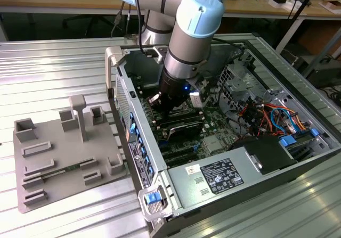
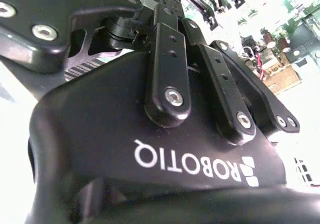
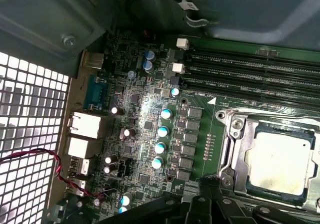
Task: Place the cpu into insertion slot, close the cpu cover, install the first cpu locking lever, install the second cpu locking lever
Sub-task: 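Install the second cpu locking lever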
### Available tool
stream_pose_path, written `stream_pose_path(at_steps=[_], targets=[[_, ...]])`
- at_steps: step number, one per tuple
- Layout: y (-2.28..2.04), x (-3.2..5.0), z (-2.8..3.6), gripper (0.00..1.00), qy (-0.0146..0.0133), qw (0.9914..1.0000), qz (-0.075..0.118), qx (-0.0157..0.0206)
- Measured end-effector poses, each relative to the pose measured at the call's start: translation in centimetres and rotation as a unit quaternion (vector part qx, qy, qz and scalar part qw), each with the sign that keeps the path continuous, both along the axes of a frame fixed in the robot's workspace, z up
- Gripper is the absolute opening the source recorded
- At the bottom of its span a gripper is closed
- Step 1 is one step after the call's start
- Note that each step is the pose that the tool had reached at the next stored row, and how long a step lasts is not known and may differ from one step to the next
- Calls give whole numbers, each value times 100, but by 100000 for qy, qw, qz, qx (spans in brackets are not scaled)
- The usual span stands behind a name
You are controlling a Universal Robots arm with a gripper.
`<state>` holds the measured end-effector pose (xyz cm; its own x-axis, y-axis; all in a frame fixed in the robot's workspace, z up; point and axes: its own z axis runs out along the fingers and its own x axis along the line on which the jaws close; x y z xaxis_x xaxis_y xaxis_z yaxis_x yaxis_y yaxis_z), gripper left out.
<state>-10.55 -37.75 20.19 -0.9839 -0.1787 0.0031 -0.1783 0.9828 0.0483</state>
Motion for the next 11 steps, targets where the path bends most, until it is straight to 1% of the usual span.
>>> stream_pose_path(at_steps=[2, 3, 4, 5, 6, 7, 10, 11], targets=[[0, 1, 1, 11, -13, 100000, 7, -48], [1, 2, 21, 11, -72, 100000, 9, -10], [0, 0, 61, 11, -37, 100000, 5, -44], [0, 1, 71, 11, -39, 100000, 4, -37], [1, 21, 74, 11, -19, 100000, 1, -34], [0, 53, 74, 11, 55, 100000, -3, -44], [0, 228, 74, 11, 657, 99998, -2, -41], [1, 277, 74, 11, 801, 99997, 8, -35]])
